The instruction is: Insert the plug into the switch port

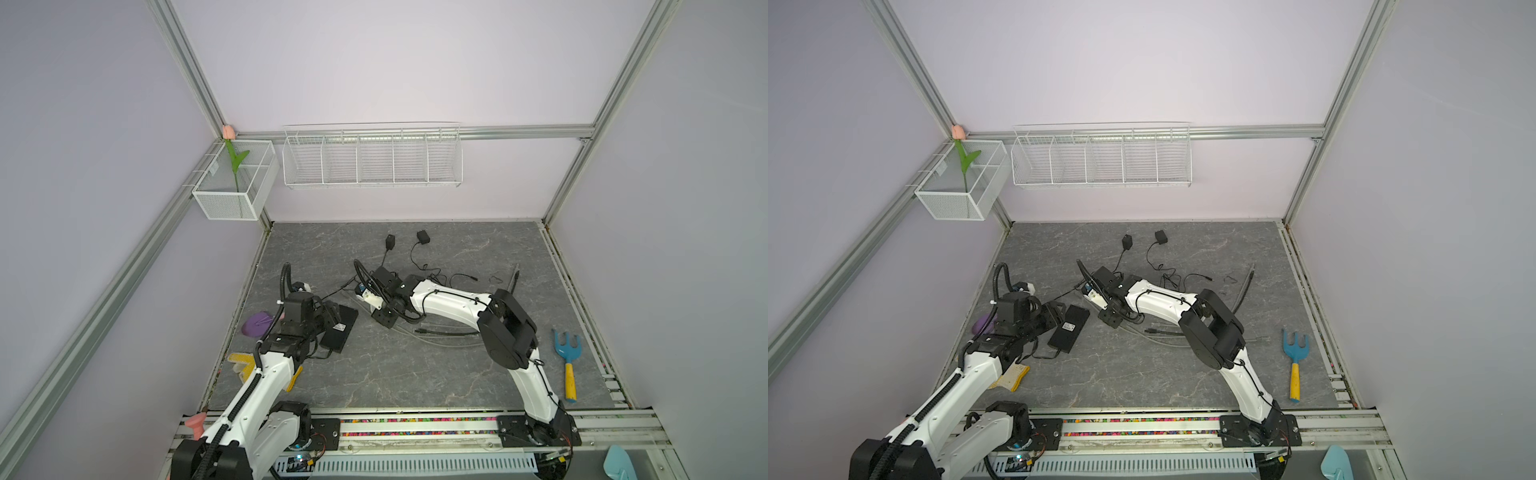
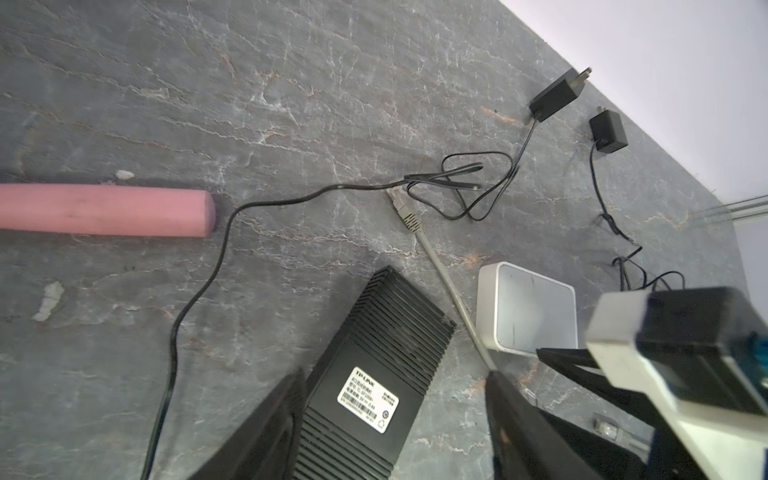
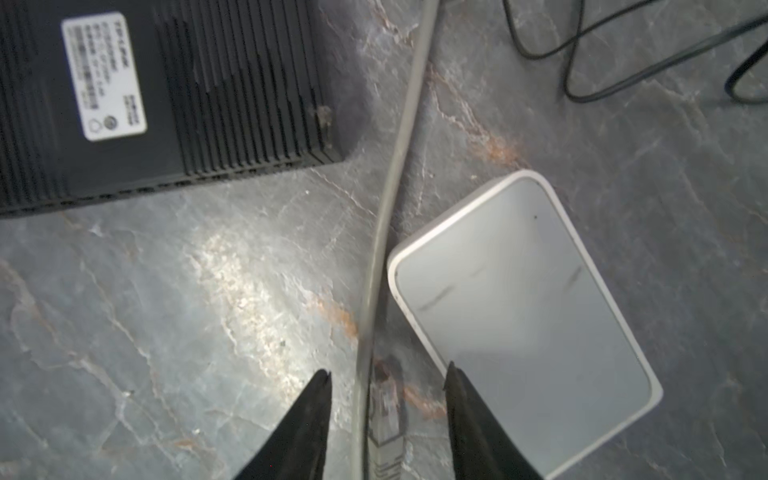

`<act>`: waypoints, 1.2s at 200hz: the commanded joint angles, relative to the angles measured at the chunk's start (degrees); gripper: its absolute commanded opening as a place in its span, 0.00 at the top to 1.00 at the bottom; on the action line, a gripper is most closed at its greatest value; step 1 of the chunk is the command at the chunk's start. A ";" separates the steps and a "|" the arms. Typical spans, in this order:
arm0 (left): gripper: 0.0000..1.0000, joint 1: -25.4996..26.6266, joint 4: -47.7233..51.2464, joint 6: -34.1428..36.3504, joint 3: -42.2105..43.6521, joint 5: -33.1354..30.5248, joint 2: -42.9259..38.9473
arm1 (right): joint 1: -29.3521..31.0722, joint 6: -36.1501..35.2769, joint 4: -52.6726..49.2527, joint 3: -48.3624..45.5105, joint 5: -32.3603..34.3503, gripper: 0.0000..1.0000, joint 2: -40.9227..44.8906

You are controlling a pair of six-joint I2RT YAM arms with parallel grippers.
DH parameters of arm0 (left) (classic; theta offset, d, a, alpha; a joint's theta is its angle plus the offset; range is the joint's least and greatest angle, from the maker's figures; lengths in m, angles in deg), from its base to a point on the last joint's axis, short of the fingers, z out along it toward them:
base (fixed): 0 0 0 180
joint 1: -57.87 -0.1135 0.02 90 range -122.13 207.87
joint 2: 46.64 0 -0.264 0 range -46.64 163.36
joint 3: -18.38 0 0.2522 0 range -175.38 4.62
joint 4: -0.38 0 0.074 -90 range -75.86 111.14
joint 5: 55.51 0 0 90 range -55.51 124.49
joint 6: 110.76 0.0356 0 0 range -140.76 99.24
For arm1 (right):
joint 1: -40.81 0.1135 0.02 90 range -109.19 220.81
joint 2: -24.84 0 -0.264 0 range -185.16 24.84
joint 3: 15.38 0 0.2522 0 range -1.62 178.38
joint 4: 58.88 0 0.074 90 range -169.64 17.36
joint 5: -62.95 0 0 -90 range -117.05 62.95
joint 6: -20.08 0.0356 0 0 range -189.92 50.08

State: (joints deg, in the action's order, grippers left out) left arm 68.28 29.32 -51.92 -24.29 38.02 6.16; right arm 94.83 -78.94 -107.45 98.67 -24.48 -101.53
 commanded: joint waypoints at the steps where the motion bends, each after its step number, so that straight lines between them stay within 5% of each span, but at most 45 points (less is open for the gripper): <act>1: 0.31 -0.74 1.93 0.40 -0.07 0.66 -3.54 | 0.68 0.30 -2.48 3.80 -2.12 0.52 -2.59; 89: 0.31 -0.83 8.98 -1.46 -1.07 1.89 -15.51 | 0.30 1.48 -4.97 8.63 -0.30 0.64 -8.87; 139: 0.31 -0.83 10.47 -1.54 -2.06 2.96 -16.61 | -2.34 2.16 -5.93 11.06 7.39 0.62 -10.71; 200: 0.31 -0.83 11.41 -2.16 -2.86 3.33 -19.26 | -2.03 -0.51 2.09 -1.81 13.09 0.57 -0.04; 240: 0.32 -0.83 11.45 -1.98 -3.50 3.51 -18.69 | -2.81 -1.16 2.12 -1.85 18.06 0.61 -2.28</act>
State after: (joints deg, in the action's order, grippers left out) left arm 67.87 39.77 -53.54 -25.60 41.04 -12.58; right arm 92.73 -79.02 -104.63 97.68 -11.19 -102.73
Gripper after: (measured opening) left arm 0.685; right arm 0.401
